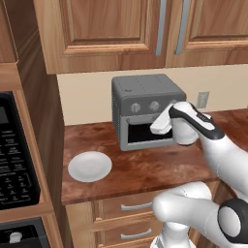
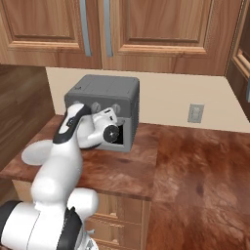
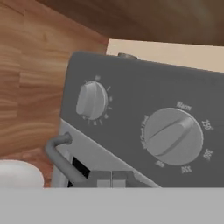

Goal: Pull the toaster oven rack outwards. Pick up the baguette from the plate and place it on the toaster oven rack. Close the toaster oven door fully and set the temperature to the lowest setting.

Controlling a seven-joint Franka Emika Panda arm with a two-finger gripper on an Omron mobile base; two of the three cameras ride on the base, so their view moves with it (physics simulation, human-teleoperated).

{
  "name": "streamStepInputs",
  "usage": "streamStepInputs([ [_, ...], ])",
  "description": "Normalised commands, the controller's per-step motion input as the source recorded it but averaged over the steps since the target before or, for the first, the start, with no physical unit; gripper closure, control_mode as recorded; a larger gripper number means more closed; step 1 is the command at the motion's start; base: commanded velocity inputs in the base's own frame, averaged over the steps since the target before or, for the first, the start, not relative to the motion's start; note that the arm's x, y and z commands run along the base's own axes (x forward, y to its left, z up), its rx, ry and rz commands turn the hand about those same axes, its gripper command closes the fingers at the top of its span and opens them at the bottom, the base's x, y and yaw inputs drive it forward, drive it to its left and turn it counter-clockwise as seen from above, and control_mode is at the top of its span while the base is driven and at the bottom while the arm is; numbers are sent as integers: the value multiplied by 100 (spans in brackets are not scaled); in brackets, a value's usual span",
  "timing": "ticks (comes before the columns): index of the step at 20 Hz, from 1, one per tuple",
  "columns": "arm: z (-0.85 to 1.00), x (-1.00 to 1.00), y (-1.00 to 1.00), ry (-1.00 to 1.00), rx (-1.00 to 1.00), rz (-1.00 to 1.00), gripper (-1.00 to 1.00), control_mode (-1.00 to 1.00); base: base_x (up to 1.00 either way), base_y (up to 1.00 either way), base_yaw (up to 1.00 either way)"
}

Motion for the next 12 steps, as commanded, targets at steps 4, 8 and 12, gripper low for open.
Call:
streamStepInputs([
  [4, 47, 0, 0, -2, 11, -12, 100, -100, 0, 0, 0],
  [8, 32, 0, 0, 0, 17, -21, -100, -100, 0, 0, 0],
  [12, 21, -7, -3, 0, 21, -20, -100, -100, 0, 0, 0],
])
